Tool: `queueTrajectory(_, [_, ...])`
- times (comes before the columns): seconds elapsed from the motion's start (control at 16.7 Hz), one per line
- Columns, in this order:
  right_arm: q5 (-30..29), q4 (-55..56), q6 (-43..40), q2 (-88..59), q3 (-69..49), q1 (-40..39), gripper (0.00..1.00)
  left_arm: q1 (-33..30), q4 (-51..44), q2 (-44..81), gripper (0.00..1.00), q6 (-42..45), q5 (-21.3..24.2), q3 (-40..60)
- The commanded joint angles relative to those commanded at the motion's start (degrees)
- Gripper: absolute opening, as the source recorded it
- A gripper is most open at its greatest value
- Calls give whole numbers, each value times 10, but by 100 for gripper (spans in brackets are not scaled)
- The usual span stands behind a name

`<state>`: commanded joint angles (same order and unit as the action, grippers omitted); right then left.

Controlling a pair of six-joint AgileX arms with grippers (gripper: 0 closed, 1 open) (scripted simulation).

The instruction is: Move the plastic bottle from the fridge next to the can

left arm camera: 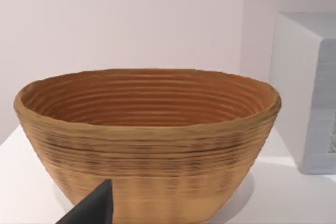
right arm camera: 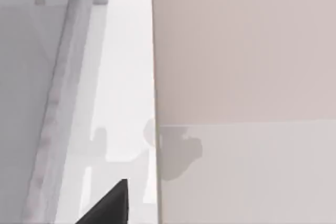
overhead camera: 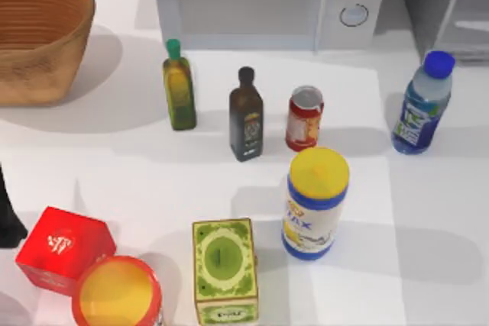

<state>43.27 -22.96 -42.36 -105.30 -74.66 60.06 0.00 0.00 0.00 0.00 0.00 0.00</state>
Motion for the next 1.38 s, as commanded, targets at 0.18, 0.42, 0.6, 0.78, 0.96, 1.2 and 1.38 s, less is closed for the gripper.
queueTrajectory(0.18, [0, 49, 48, 1, 2, -58, 100, 0, 0, 0, 100, 0, 0, 0])
queueTrajectory(0.42, [3, 56, 55, 3, 1, -67, 100, 0, 0, 0, 100, 0, 0, 0])
queueTrajectory(0.6, [2, 58, 54, 5, 3, -62, 100, 0, 0, 0, 100, 0, 0, 0])
queueTrajectory(0.78, [-29, 75, 82, 12, 13, -97, 100, 0, 0, 0, 100, 0, 0, 0])
queueTrajectory(0.96, [-95, 107, 141, 28, 39, -180, 100, 0, 0, 0, 100, 0, 0, 0])
queueTrajectory(1.2, [-213, 164, 243, 59, 89, -339, 100, 0, 0, 0, 100, 0, 0, 0])
queueTrajectory(1.38, [-304, 208, 321, 87, 129, -459, 100, 0, 0, 0, 100, 0, 0, 0])
